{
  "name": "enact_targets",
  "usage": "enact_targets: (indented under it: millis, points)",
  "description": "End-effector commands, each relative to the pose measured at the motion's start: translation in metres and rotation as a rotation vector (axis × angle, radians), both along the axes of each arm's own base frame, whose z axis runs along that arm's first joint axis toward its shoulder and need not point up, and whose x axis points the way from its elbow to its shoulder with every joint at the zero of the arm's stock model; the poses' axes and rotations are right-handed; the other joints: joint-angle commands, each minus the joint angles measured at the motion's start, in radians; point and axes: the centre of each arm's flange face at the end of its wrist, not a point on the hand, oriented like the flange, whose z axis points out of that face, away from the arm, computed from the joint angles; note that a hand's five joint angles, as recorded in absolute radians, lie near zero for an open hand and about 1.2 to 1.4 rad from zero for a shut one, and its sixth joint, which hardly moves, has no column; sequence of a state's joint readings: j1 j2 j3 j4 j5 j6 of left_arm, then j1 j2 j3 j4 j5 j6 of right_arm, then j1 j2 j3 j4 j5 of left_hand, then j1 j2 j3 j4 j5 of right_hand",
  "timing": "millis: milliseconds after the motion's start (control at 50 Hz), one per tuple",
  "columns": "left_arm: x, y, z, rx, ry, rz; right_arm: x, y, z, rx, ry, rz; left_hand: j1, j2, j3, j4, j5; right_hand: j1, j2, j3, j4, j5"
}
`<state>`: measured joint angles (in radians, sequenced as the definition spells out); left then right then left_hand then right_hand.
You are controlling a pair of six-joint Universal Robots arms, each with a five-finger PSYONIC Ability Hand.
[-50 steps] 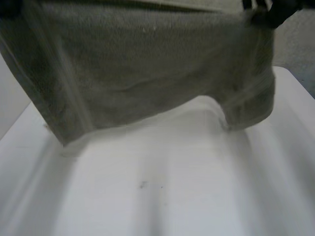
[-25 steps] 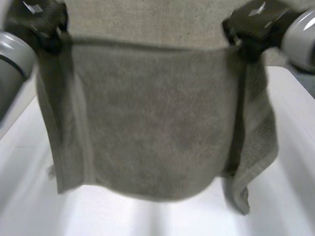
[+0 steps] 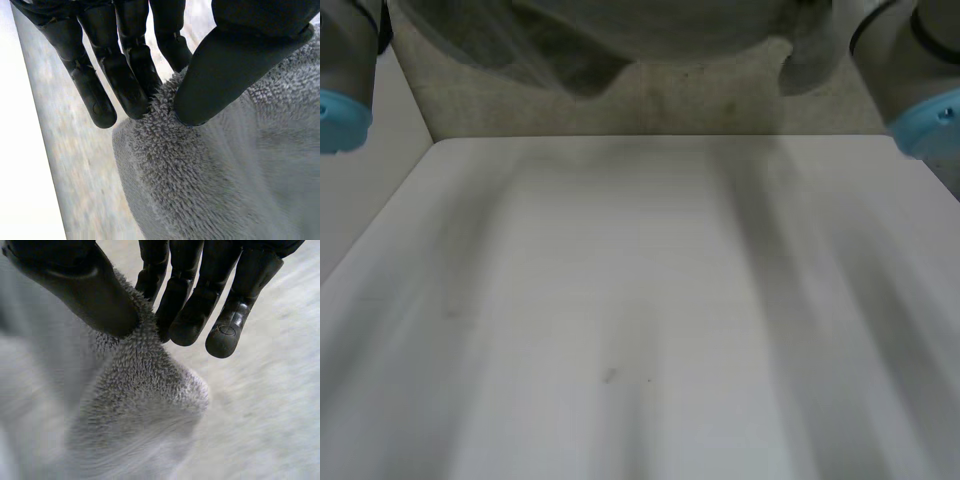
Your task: Fold the towel.
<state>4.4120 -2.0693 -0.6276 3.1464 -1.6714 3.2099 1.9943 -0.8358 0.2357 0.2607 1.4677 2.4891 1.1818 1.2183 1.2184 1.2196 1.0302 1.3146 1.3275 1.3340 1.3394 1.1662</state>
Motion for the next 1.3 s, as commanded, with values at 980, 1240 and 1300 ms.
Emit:
enact_targets:
  millis: [980,1240,1300]
  points:
    - [0.035,0.065,-0.209,0.545,-0.349,-0.015,-0.099,-0.021,-0.208,0.957,0.052,-0.145,0.214,0.178,0.178,0.177,0.192,-1.140,-1.153,-1.160,-1.165,-1.166]
    - [0.039,0.063,-0.216,0.558,-0.347,-0.006,-0.114,-0.009,-0.239,1.087,-0.016,-0.107,0.214,0.178,0.178,0.177,0.192,-1.095,-1.107,-1.114,-1.119,-1.121]
    - [0.039,0.063,-0.216,0.550,-0.347,-0.005,-0.117,-0.001,-0.241,1.088,-0.018,-0.086,0.214,0.178,0.178,0.177,0.192,-1.103,-1.116,-1.123,-1.128,-1.129]
